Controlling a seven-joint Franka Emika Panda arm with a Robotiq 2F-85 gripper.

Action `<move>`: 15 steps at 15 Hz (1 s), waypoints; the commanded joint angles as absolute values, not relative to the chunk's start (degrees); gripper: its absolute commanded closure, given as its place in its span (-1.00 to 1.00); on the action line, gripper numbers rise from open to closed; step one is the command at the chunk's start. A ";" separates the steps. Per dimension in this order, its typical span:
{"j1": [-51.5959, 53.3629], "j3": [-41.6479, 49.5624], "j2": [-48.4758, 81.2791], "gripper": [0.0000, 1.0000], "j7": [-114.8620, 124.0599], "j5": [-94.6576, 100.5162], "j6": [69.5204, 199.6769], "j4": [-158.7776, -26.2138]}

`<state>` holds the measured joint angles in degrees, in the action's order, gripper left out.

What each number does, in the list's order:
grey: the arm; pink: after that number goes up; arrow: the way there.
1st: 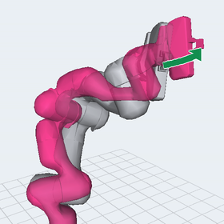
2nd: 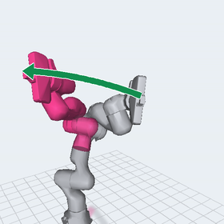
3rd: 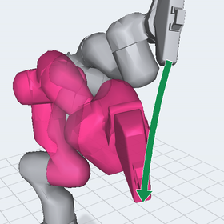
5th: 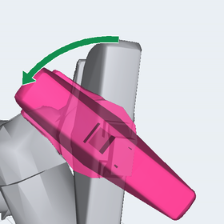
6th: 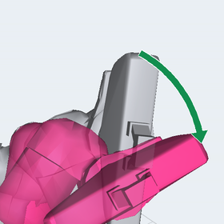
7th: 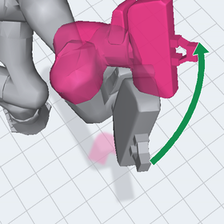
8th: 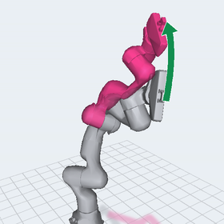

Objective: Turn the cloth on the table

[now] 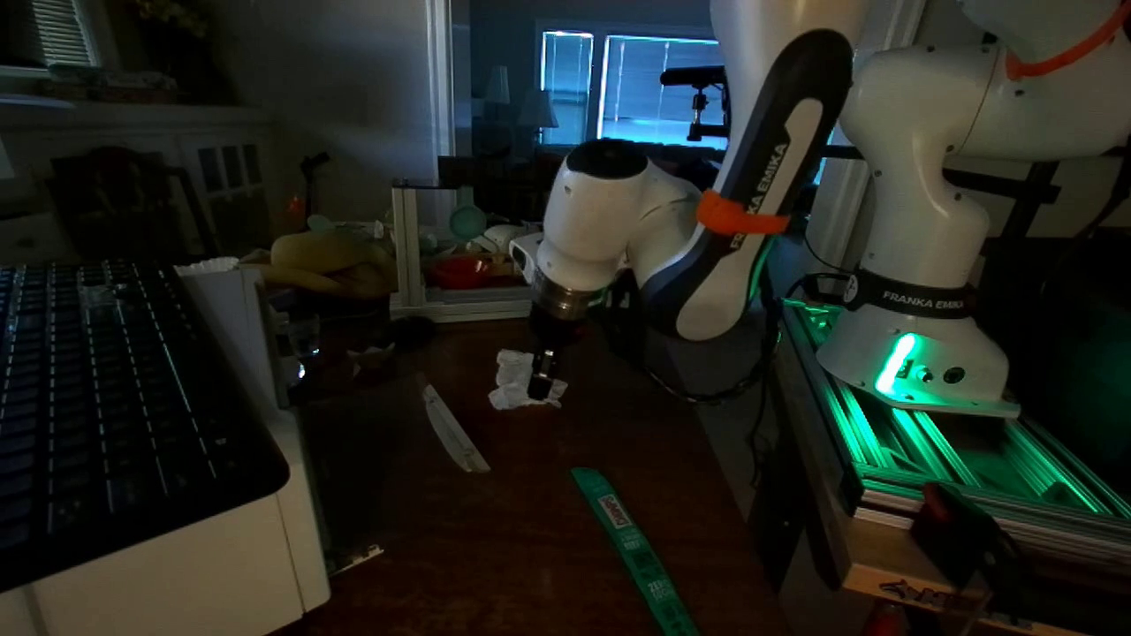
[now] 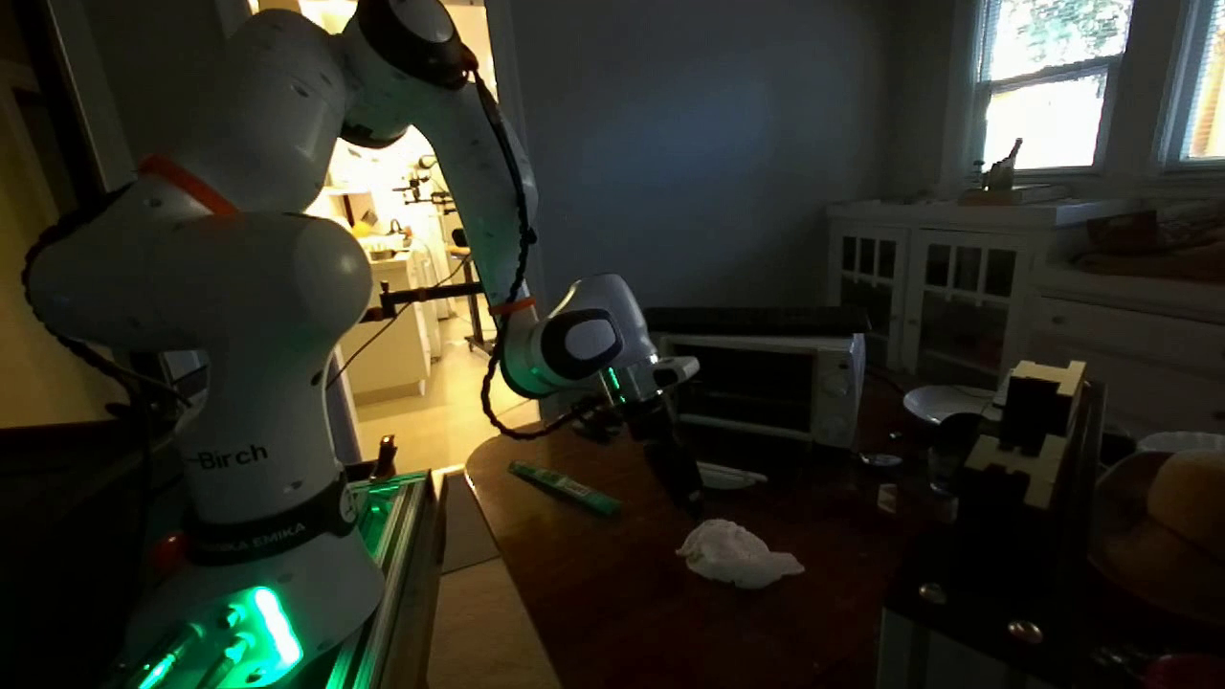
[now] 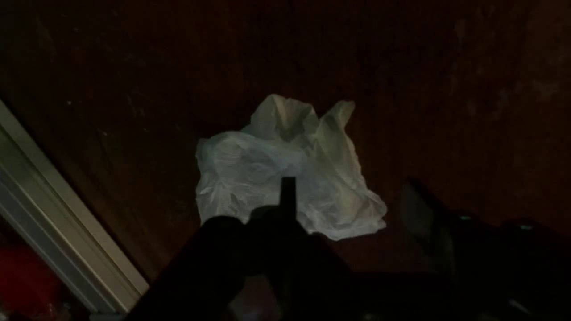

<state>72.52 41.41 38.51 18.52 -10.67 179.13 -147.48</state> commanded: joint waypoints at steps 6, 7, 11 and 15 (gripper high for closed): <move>57.82 37.86 13.49 -1.00 8.68 -9.09 167.09 -153.10; 57.32 38.94 11.72 -1.00 8.32 -9.22 163.05 -152.86; 54.39 40.65 4.31 -1.00 5.25 -10.88 152.85 -152.25; 36.96 24.66 -0.99 -1.00 6.94 -9.24 148.29 -151.98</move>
<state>48.18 34.80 3.93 6.82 -9.51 151.92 -151.10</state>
